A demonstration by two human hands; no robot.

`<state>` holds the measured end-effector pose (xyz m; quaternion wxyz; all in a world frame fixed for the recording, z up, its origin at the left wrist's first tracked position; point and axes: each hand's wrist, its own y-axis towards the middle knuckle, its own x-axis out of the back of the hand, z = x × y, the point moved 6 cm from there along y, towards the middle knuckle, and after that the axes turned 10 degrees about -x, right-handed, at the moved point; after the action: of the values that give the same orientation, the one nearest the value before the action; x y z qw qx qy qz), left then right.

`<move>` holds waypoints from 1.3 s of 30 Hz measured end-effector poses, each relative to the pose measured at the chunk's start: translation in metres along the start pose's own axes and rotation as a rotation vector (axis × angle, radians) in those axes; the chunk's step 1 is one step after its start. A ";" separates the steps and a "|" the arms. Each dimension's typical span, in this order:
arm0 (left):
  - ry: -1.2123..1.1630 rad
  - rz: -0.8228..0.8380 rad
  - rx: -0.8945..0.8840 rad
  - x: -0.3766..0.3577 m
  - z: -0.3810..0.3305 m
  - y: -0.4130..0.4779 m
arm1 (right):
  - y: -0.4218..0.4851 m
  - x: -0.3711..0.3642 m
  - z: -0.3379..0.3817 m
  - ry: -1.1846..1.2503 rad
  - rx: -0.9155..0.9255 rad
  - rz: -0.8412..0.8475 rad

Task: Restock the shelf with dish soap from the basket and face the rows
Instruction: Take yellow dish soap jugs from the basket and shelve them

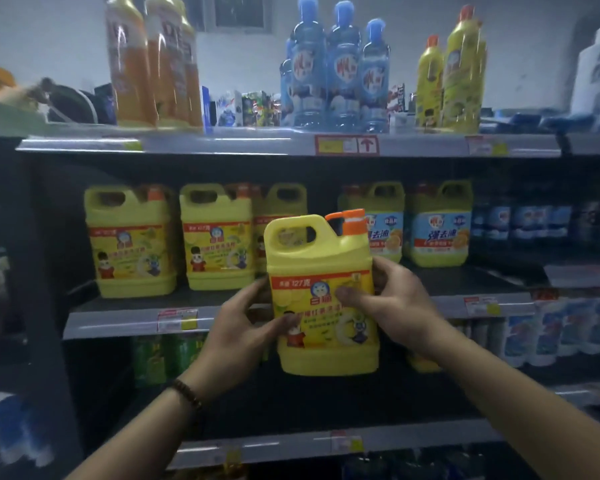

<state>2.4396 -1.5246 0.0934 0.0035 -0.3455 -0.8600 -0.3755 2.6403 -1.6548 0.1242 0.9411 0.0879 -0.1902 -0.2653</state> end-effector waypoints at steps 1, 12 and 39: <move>-0.015 -0.013 -0.007 0.003 -0.001 0.013 | 0.012 0.001 0.008 -0.003 -0.003 -0.008; 0.177 -0.216 -0.113 0.033 0.019 0.126 | 0.157 -0.004 0.033 0.034 -0.021 -0.041; 0.783 -0.095 -0.365 0.005 0.020 0.084 | 0.147 -0.012 -0.023 -0.256 -0.011 -0.304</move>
<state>2.4909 -1.4683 0.1348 0.2510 -0.1322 -0.7283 -0.6238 2.7089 -1.5226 0.1387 0.8588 0.0760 -0.2913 -0.4145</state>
